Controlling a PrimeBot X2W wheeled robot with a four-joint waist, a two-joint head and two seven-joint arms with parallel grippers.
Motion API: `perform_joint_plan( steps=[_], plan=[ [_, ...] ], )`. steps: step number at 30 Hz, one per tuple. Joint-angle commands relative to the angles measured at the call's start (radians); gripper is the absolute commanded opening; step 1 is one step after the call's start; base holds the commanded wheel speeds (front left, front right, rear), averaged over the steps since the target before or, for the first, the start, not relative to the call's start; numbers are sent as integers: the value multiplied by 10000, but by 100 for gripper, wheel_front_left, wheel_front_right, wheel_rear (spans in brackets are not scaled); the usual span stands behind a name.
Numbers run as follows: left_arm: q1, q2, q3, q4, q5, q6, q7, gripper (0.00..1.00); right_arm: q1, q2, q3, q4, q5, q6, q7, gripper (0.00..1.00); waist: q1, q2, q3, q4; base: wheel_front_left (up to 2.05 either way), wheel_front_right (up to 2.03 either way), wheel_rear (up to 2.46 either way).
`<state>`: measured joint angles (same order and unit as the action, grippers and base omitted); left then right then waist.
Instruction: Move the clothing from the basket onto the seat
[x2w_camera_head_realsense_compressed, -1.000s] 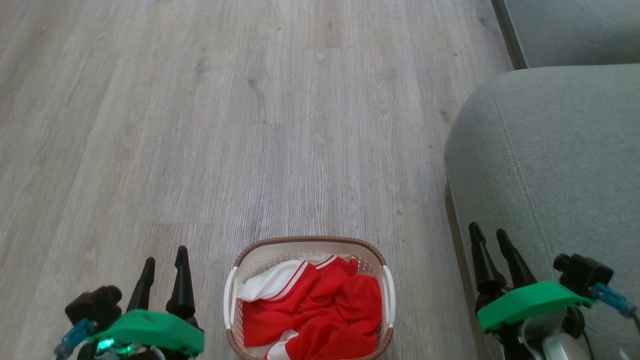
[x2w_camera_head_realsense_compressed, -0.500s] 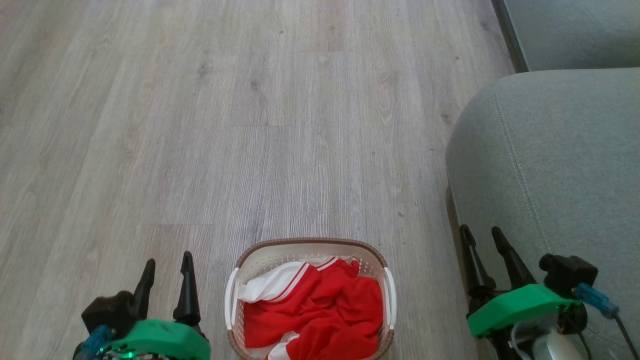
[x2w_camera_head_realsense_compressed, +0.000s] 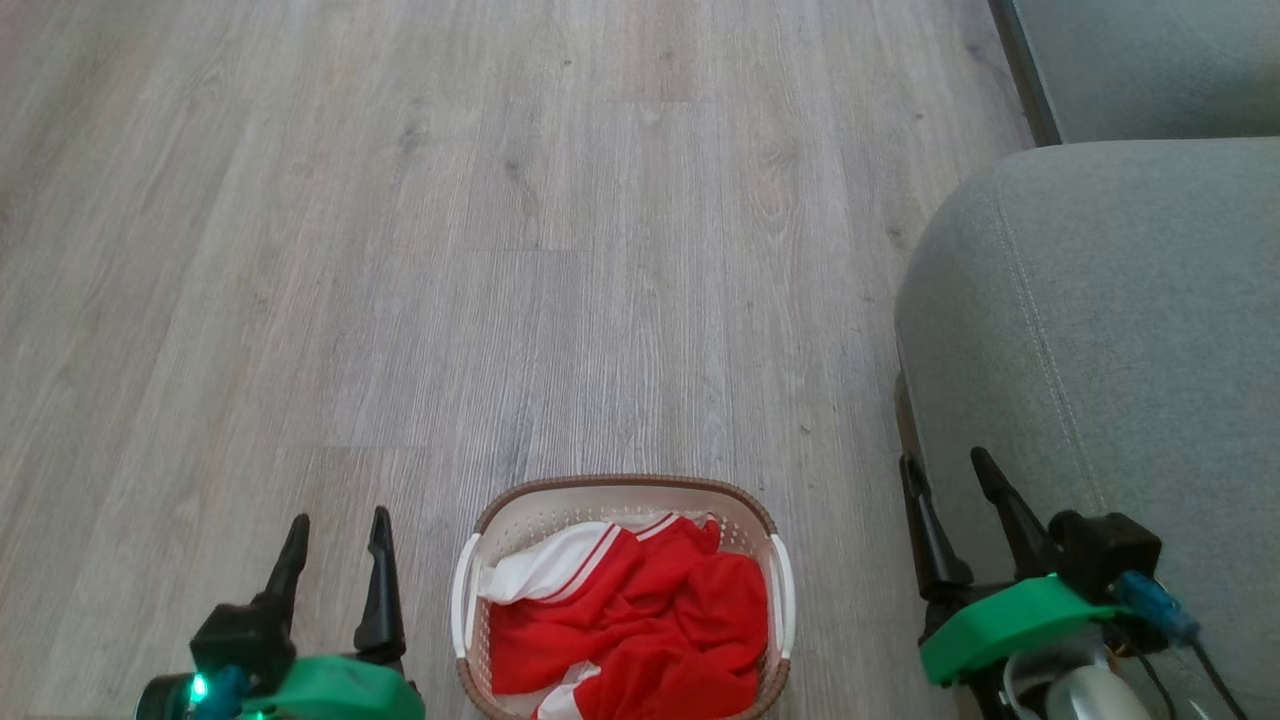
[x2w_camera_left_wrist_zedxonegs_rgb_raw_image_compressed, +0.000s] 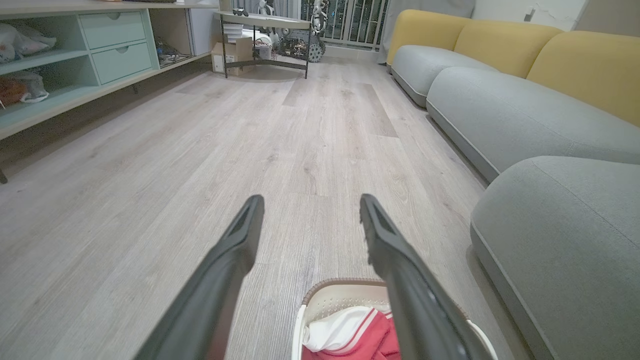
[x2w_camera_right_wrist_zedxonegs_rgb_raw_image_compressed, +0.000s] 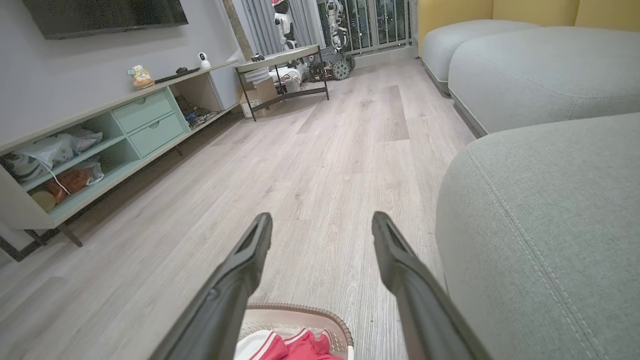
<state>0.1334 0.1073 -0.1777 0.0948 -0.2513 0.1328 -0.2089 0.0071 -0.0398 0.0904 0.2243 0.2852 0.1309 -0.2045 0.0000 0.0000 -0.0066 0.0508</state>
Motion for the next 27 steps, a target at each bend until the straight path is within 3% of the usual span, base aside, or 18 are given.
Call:
perform_joint_plan(
  steps=[1,13,27],
  plan=[
    [-212,47,314,-407,345,49,-172,100,-521,-99,269,-384,-364,-2,-213,100,0,0,-3,5,0,0,0],
    [-49,-185,501,-418,1445,-163,-523,100,-544,-104,444,-460,-1861,-2,-567,100,0,0,-17,68,0,0,0],
    [-68,-398,742,-282,1475,-634,-529,100,-554,-104,431,-397,-1904,-2,-573,100,0,0,-4,81,0,0,0]
  ],
)
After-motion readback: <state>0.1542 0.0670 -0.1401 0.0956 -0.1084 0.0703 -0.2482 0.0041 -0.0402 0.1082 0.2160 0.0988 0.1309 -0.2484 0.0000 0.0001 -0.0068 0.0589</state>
